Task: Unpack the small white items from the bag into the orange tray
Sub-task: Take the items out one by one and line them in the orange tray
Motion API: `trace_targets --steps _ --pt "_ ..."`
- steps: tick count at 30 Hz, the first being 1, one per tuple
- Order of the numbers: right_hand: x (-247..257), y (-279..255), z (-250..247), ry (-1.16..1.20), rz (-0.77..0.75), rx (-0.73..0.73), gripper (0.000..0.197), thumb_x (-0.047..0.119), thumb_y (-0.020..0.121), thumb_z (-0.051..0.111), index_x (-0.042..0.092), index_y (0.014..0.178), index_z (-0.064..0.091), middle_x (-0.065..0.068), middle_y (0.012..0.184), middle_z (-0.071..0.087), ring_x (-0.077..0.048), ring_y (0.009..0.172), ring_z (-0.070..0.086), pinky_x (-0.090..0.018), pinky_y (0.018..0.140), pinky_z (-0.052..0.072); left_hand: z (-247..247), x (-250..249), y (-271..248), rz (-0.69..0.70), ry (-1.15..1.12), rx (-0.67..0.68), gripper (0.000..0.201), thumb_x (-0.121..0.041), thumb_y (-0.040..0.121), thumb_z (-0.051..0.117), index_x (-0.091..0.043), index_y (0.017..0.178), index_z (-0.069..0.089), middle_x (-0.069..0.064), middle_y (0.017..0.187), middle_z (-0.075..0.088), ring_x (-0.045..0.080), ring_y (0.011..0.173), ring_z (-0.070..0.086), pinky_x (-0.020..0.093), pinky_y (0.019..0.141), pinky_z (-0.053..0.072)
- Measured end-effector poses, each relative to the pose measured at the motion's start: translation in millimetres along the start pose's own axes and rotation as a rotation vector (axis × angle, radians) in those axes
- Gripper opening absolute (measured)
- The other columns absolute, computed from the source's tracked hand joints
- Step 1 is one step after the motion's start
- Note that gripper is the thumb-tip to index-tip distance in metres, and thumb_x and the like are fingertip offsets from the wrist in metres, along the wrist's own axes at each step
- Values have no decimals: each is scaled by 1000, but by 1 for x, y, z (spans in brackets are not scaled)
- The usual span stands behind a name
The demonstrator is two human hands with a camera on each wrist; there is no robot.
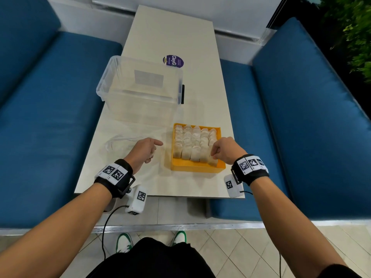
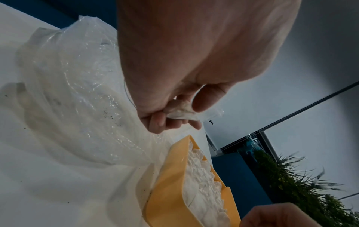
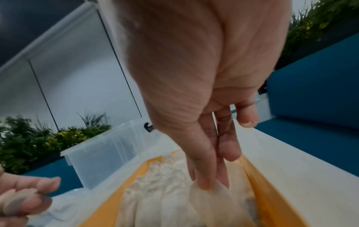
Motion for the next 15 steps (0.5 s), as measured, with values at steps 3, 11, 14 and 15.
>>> trace_targets --steps 3,11,14,15 --pt "-4 2 5 -23 15 -3 17 8 87 74 23 80 73 -2 94 70 -20 85 68 -33 82 60 -2 -1 0 30 54 -13 44 14 84 33 -5 106 67 6 86 50 18 64 43 29 53 31" --pt "-8 9 0 -109 12 -130 19 12 93 64 27 87 75 1 103 67 -23 93 65 -35 85 56 -8 0 1 73 105 -22 41 9 89 39 -11 109 68 6 93 59 18 71 54 28 59 43" --pt "-4 8 -4 -163 -13 -163 21 12 95 61 27 92 75 1 103 68 -23 94 63 -38 90 53 -11 1 0 71 102 -26 43 11 88 39 -6 114 68 7 96 59 17 70 54 28 59 43" --pt "-2 8 -6 -171 -21 -171 21 12 95 61 27 92 75 1 103 68 -23 94 63 -38 91 52 -12 1 0 71 106 -27 43 11 88 39 -6 114 69 7 97 59 17 70 54 28 59 43"
Point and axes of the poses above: each hand's wrist, its own y-axis towards the middle knuckle, its own z-axis out of the palm, x = y × z, the point moved 10 cm from there along y, towards the middle knuckle
